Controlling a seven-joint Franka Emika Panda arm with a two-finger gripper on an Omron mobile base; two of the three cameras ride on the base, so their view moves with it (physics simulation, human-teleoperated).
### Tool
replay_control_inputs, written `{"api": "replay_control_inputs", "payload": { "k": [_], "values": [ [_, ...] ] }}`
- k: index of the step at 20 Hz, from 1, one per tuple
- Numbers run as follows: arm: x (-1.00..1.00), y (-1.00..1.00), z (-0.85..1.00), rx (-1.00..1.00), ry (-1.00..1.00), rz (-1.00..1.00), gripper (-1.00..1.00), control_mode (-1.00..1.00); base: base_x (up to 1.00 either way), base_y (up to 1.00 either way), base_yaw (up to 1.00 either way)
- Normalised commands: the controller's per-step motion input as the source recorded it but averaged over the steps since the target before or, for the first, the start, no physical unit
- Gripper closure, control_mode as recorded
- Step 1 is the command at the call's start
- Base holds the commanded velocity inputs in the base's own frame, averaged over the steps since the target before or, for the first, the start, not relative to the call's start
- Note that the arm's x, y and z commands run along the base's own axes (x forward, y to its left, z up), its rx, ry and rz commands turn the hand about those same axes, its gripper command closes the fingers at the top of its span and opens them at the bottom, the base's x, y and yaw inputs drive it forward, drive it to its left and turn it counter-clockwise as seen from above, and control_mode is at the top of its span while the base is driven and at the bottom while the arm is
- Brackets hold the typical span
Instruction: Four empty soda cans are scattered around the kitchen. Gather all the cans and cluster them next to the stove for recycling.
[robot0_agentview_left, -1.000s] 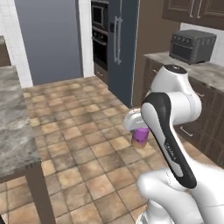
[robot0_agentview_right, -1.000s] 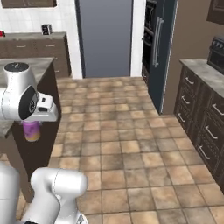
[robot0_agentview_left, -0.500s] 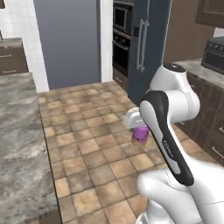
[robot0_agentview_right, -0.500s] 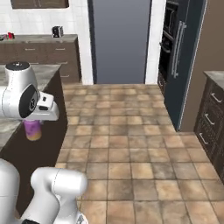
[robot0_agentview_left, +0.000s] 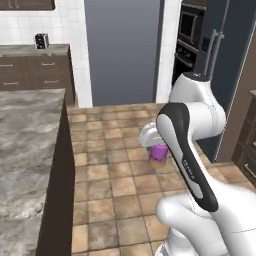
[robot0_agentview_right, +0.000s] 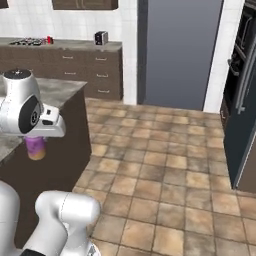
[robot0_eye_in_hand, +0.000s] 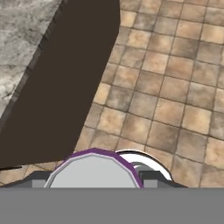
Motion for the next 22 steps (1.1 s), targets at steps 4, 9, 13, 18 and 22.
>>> {"api": "replay_control_inputs", "payload": {
  "k": [4, 9, 13, 18, 22],
  "values": [
    [0.00, 0.00, 0.00, 0.00, 0.00, 0.00, 1.00, 1.00, 1.00, -1.00, 0.21],
    [0.00, 0.00, 0.00, 0.00, 0.00, 0.00, 1.00, 1.00, 1.00, -0.72, 0.30],
    [0.00, 0.00, 0.00, 0.00, 0.00, 0.00, 1.00, 1.00, 1.00, -0.51, 0.35],
    [0.00, 0.00, 0.00, 0.00, 0.00, 0.00, 1.00, 1.00, 1.00, -0.19, 0.27],
    [0.00, 0.00, 0.00, 0.00, 0.00, 0.00, 1.00, 1.00, 1.00, -0.09, 0.15]
  ]
}}
